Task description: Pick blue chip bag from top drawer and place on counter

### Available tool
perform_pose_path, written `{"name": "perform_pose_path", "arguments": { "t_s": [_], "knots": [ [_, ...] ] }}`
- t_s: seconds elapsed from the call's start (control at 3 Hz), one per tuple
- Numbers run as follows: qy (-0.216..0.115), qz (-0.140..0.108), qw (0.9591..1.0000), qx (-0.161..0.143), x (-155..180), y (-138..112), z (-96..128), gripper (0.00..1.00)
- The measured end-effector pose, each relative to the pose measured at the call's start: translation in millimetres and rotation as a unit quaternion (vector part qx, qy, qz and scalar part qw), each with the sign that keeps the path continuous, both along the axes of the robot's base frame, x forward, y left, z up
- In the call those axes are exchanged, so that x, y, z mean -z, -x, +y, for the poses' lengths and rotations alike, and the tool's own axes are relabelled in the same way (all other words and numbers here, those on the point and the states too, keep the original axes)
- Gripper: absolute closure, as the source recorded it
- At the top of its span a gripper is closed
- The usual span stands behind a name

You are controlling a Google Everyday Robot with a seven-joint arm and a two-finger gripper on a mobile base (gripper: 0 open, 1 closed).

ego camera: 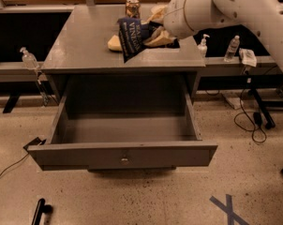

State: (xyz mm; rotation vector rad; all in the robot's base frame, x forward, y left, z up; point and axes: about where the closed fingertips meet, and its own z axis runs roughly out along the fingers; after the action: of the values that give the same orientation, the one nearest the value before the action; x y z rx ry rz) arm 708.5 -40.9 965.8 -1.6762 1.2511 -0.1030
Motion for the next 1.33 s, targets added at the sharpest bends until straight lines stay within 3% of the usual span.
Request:
{"name": "perform_pose_path", "arguments": {
  "t_s": [0.33, 0.67, 1.0, 1.33],
  "knots": [
    [-0.013, -0.040, 0.9983, 0.040, -16.9, -27.0, -35.9, 1.00],
    [-0.035, -0.060, 0.9951, 0.071, -16.3, -61.8, -70.3, 1.00],
    [-0.057, -0.064, 0.9906, 0.106, -3.3, -106.2, -101.2, 0.74],
    [-0.068, -0.064, 0.9883, 0.121, 6.4, -127.3, -112.7, 0.51]
  ]
}}
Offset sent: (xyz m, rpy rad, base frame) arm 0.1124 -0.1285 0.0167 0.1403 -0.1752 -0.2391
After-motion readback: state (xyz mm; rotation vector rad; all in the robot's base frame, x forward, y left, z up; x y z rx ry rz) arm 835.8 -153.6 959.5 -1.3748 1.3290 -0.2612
